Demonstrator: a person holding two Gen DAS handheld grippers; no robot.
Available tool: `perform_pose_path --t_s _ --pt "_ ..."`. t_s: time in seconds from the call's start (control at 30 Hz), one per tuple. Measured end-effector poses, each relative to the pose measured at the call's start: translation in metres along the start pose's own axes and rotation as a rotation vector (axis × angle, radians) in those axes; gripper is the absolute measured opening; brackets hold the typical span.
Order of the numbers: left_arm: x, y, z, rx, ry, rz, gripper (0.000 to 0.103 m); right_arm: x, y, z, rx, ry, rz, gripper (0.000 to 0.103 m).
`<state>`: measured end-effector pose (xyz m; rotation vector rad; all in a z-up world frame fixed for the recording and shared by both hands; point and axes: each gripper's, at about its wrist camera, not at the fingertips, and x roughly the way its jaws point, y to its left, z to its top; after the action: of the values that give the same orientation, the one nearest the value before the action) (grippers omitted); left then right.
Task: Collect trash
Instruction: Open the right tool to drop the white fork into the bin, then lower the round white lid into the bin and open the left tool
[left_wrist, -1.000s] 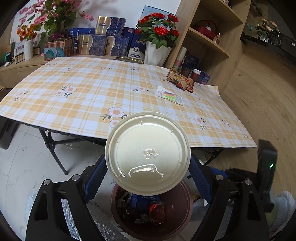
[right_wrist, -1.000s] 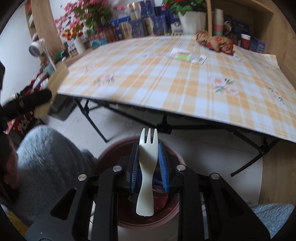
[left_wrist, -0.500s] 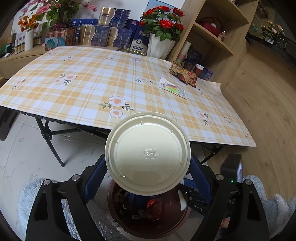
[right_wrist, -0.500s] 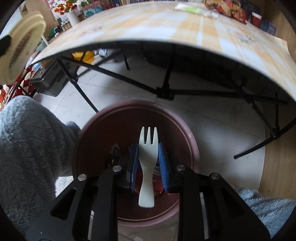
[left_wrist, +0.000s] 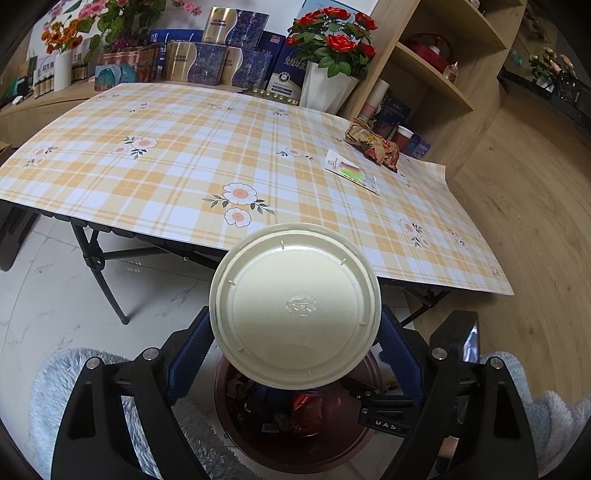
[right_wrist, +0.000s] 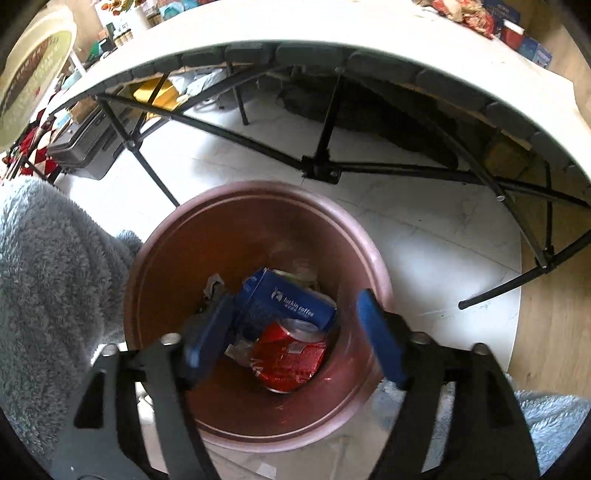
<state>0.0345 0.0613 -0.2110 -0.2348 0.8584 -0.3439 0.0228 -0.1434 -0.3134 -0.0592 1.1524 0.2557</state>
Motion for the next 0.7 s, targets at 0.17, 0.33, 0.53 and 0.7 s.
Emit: perform_pose_path --t_s 0.17,0.33,0.53,0.7 --pt "0.005 0.001 -0.001 0.007 0.017 0.01 0.084 -0.018 -0.009 0.005 0.045 -0.088 -0.021 0.094" --pt "0.012 -0.002 -0.002 0.018 0.042 0.031 0.084 -0.041 -0.021 0.01 0.098 -0.186 -0.02 0.097" --pt "0.019 -0.009 -0.006 0.057 0.072 0.07 0.084 -0.074 -0.038 0.014 0.149 -0.312 -0.068 0.097" --pt "0.026 -0.019 -0.009 0.115 0.098 0.094 0.084 -0.096 -0.054 0.015 0.201 -0.399 -0.114 0.097"
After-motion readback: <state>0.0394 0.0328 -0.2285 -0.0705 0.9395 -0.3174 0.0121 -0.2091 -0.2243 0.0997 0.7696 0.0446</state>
